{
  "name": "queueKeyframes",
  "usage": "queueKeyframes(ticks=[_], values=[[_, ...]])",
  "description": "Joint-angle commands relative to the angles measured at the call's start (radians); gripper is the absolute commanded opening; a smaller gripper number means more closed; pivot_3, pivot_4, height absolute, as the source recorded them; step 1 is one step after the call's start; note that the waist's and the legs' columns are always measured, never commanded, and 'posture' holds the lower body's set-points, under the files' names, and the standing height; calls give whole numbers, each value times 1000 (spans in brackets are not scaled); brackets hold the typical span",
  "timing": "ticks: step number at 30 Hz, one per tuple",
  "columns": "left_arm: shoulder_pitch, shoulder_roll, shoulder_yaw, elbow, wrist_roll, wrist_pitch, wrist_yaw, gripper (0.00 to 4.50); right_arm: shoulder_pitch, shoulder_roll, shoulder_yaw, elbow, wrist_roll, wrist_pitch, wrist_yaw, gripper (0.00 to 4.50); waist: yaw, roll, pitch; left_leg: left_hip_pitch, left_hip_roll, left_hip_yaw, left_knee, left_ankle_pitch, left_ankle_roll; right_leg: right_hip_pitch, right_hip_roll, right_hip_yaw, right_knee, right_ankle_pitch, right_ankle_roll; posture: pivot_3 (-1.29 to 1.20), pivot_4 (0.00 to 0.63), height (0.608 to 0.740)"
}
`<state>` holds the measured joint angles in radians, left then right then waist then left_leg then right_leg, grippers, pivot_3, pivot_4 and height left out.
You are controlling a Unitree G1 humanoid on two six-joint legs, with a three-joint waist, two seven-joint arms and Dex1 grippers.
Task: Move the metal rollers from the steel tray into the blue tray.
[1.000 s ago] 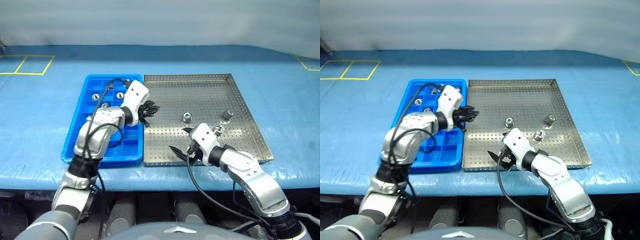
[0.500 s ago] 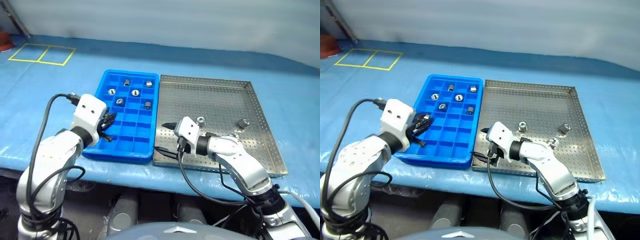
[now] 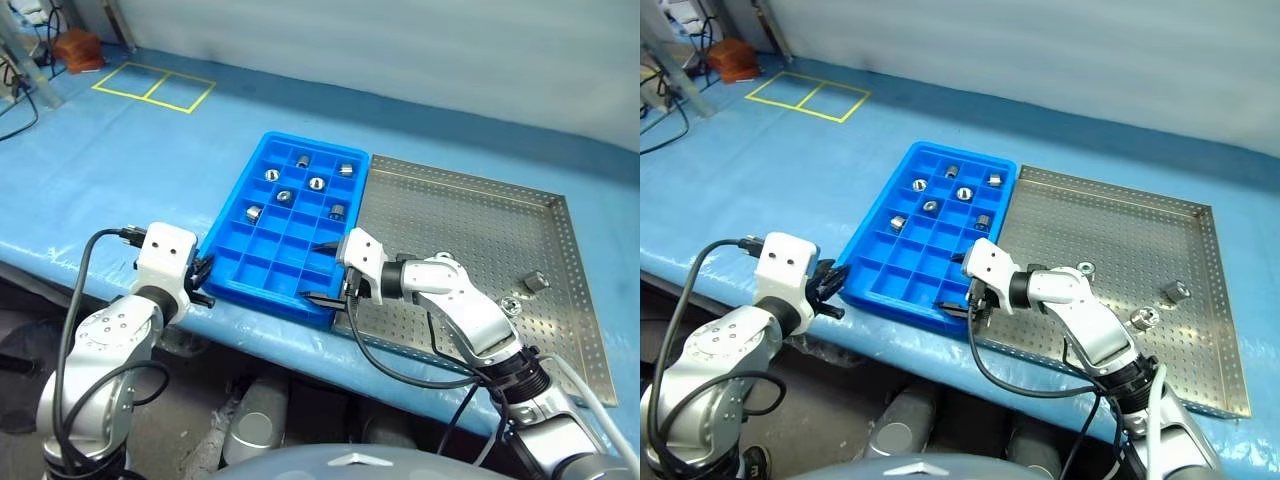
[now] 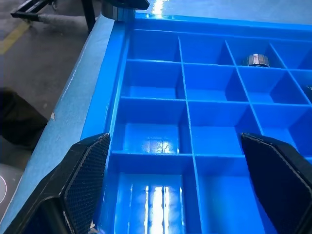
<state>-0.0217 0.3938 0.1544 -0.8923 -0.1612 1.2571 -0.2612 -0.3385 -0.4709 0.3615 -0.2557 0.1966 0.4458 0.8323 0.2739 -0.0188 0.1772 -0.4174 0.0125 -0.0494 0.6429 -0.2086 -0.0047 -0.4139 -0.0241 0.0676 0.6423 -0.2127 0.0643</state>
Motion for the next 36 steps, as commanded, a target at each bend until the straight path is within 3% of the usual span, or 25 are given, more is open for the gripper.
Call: queueKeyframes(ticks=[1, 18, 34, 36], values=[[-19, -1, -8, 21, -3, -37, 9, 845, -5, -1, -12, -35, -2, -14, 3, 4500, 18, 0, 0, 0, 0, 0, 0, 0, 0, 0, 0, 0, 0, 0, 0, 485, 150, 740], [-79, -45, 3, 40, -88, -152, -22, 845, 32, -17, -30, -105, -2, 33, -26, 4500, 95, 0, 0, -14, 4, 1, 3, -2, -8, -13, 4, -1, 1, 0, -1, 421, 150, 740], [-88, -35, -94, 205, -65, -251, 15, 845, 40, -26, -39, -134, -5, 56, -46, 4500, 98, 1, -1, -13, 5, 1, 3, -2, -9, -13, 5, -1, 2, -1, -1, 391, 150, 740], [-89, -32, -102, 210, -68, -259, 15, 1585, 42, -28, -38, -138, -5, 58, -49, 4500, 97, 2, -1, -13, 5, 1, 3, -2, -9, -13, 5, -1, 2, -1, -1, 389, 150, 740]])
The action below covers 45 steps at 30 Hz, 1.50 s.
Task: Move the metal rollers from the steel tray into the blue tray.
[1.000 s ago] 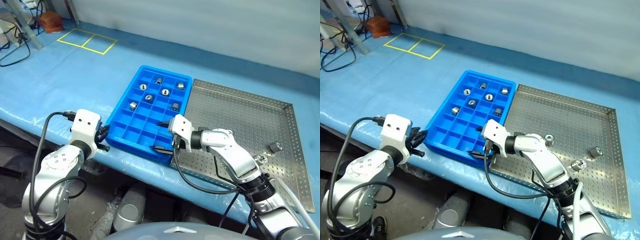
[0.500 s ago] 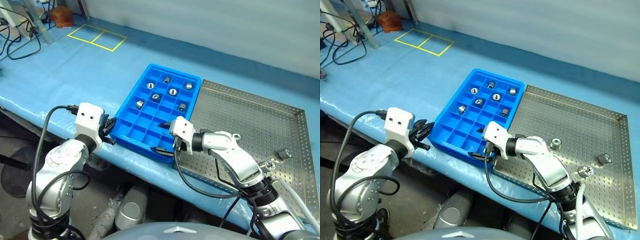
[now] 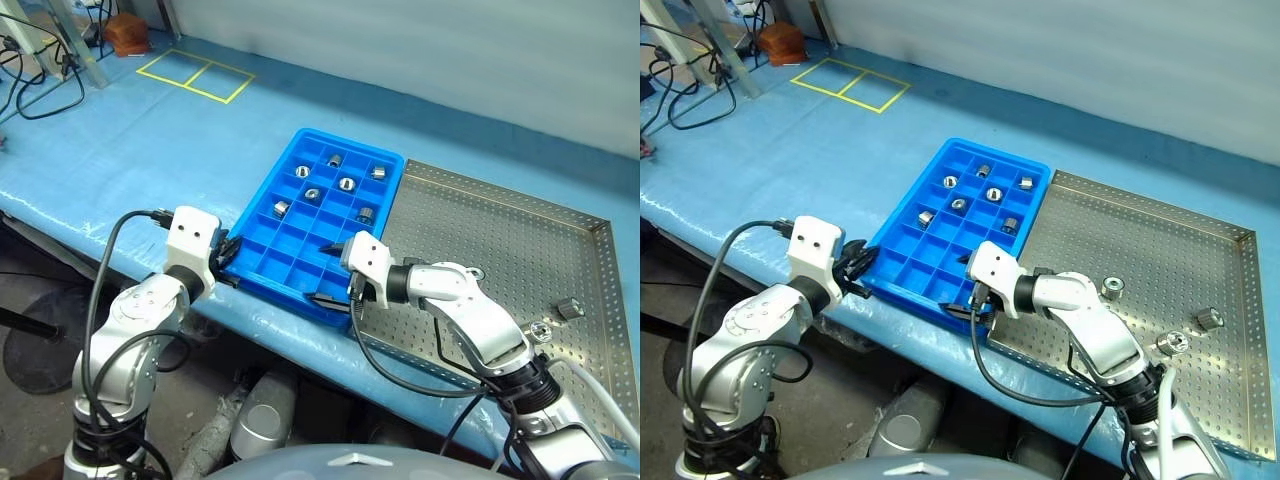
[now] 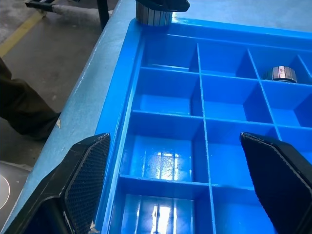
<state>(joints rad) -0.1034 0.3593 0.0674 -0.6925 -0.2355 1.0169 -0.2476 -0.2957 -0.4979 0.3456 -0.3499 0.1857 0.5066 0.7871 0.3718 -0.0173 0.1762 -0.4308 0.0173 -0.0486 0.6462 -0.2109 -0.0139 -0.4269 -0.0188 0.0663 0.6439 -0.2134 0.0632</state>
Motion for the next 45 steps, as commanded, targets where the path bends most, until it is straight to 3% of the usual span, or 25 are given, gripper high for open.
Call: queueKeyframes(ticks=[1, 9, 18, 23, 31, 37, 45], values=[[-7, 6, -17, 12, 5, -24, 0, 1857, 0, -1, -23, -46, 6, -2, -7, 4500, -1, 0, 0, 0, 0, 0, 0, 0, 0, 0, 0, 0, 0, 0, 0, 389, 150, 740], [-14, -10, -2, 19, -1, -59, 15, 4472, 7, -3, -32, -57, 7, 2, -24, 4500, -3, 0, 0, 0, 1, 0, 0, 0, 0, 0, 1, 0, 0, 0, 0, 382, 150, 740], [-10, -51, 5, 20, -47, -159, -24, 4472, 13, -1, -52, -70, 13, 1, -44, 4500, -4, 0, 0, 0, 1, 0, 0, 0, 0, 0, 1, 0, 0, 0, 0, 371, 150, 740], [-21, -82, 13, -8, -149, -223, -95, 4472, 16, -9, -100, -90, 3, 10, -87, 4500, -8, 0, 0, 0, 2, 0, 0, 0, -1, 0, 2, 0, 0, 0, -1, 338, 150, 740], [-184, -107, -147, 189, -143, -348, -203, 4472, 74, -139, -179, -241, -104, 146, -183, 4500, -36, 0, 0, 0, 2, 1, 2, 0, -1, 1, 2, 0, 0, 0, -1, 206, 150, 740], [-349, -181, -264, 441, -99, -493, -291, 4472, 213, -198, -296, -373, -107, 259, -219, 4500, -122, 0, 0, -2, 1, 0, 4, 0, 1, 2, 2, 1, -2, 1, -1, 85, 150, 740], [-492, -238, -378, 711, -30, -616, -416, 4472, 391, -204, -407, -516, -108, 371, -273, 4500, -316, 1, -1, 1, 1, 0, 5, -1, 3, 6, 2, 2, -1, 1, 0, -67, 150, 740]])
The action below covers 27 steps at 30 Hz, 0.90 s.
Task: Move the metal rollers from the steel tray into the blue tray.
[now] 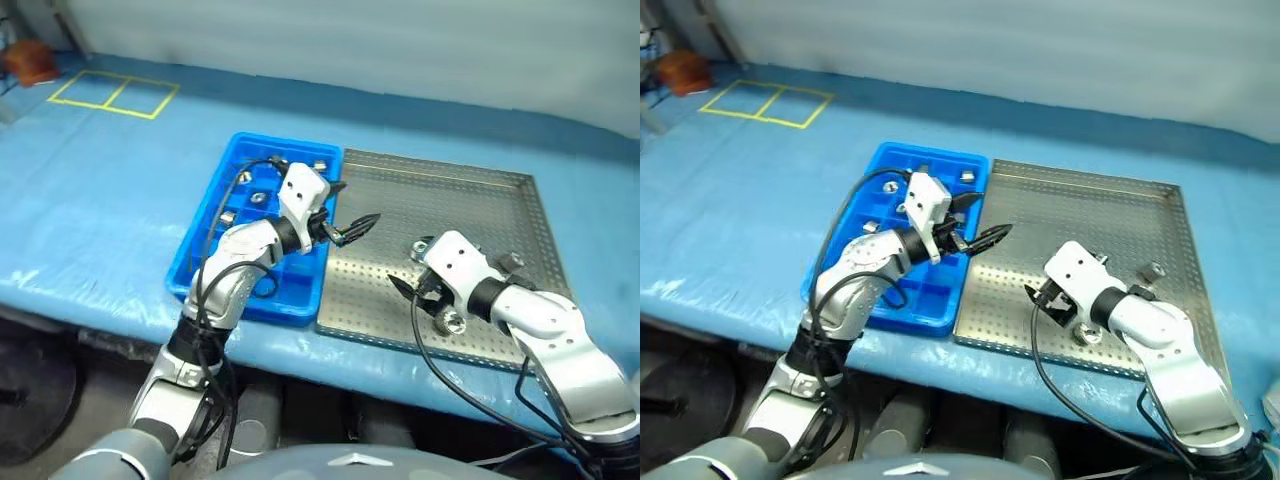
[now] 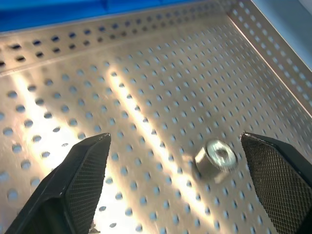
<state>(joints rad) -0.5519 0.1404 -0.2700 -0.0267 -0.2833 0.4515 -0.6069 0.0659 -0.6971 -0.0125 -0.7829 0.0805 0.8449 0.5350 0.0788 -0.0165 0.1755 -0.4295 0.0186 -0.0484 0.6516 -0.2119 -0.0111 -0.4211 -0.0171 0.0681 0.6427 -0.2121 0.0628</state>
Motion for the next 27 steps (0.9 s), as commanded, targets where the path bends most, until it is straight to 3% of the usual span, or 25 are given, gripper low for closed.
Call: queueKeyframes(ticks=[1, 5, 11, 19, 27], values=[[-58, -24, -57, 73, 25, -57, -78, 4472, 51, -6, -61, -100, -4, 48, -26, 4500, -46, 1, -1, 1, 0, 0, 0, 0, 0, 0, 0, 0, 0, 0, 0, -81, 150, 740], [-105, -41, -120, 176, 84, -96, -118, 4472, 119, -14, -96, -149, -11, 90, -40, 4500, -111, 4, -2, 5, 0, -1, 0, 0, 0, 4, 1, 0, 1, 0, 1, -120, 150, 740], [-126, -59, -173, 247, 128, -105, -178, 4472, 164, 4, -109, -197, -5, 120, -68, 4500, -161, 4, -3, 13, 1, 1, 0, 0, 0, 10, 1, 3, 2, -1, 1, -159, 150, 740], [-105, -61, -244, 257, 153, -93, -290, 4472, 171, 9, -102, -206, -4, 133, -95, 4500, -173, 4, -3, 13, 1, 3, -1, 0, 0, 10, 2, 6, 2, 0, 1, -169, 150, 740], [-110, -101, -289, 344, 212, -85, -290, 4472, 169, 21, -80, -209, -4, 128, -115, 4500, -175, 5, -3, 14, 1, 3, -1, 0, 0, 10, 2, 7, 2, 0, 1, -177, 150, 740]])
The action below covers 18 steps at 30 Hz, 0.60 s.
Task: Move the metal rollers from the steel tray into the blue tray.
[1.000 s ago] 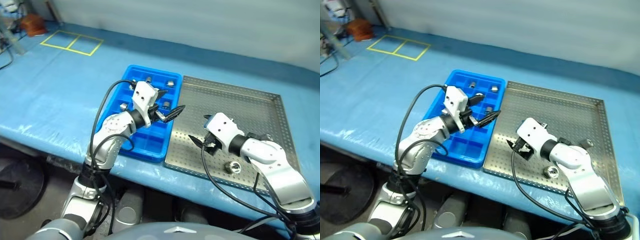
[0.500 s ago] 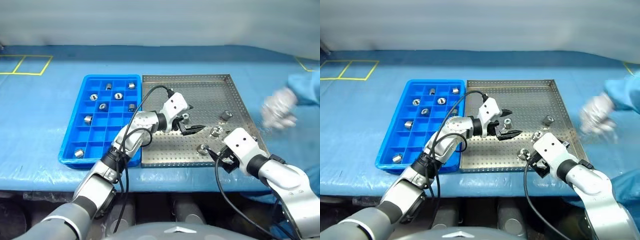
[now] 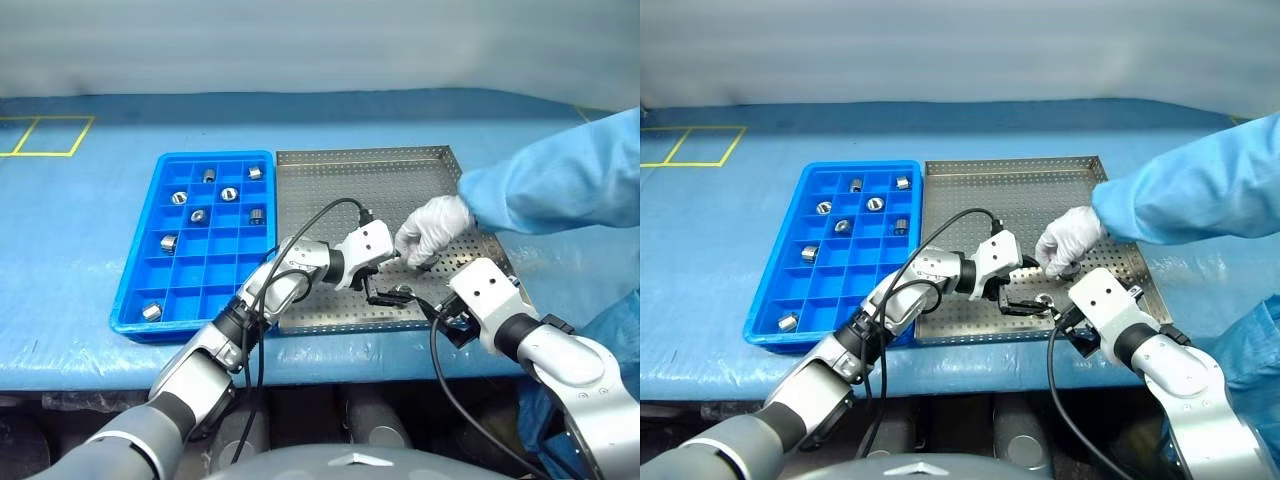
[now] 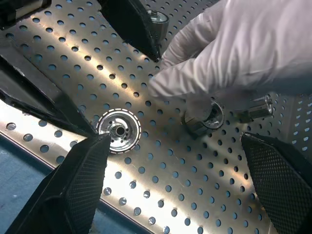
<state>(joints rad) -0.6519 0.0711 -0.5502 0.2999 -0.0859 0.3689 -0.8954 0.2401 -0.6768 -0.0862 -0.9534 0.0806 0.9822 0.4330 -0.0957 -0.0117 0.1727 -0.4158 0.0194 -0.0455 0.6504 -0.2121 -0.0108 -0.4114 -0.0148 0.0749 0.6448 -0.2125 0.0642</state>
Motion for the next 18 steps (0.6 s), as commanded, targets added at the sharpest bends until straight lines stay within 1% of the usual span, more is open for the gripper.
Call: queueKeyframes(ticks=[1, 5, 18], values=[[-12, -39, -10, 32, 20, -4, 2, 4472, -4, 2, -6, -39, -5, -11, -14, 4500, 0, 0, 0, 0, 0, 0, 0, 0, 0, 0, 0, 0, 0, 0, 0, -177, 150, 740], [-17, -62, -25, 87, 56, -25, 10, 4472, -1, 3, -6, -40, -6, -13, -17, 4500, -4, 0, 0, 0, 0, 0, 0, 0, 0, 0, 0, 0, 0, 0, 0, -186, 150, 740], [-10, -75, 4, 108, 85, -32, 15, 4472, -16, 1, 17, -20, -6, -29, -27, 4500, -16, 0, 0, 0, 0, 0, -1, 0, 0, 0, 1, 1, 0, 0, 0, -175, 150, 740]])
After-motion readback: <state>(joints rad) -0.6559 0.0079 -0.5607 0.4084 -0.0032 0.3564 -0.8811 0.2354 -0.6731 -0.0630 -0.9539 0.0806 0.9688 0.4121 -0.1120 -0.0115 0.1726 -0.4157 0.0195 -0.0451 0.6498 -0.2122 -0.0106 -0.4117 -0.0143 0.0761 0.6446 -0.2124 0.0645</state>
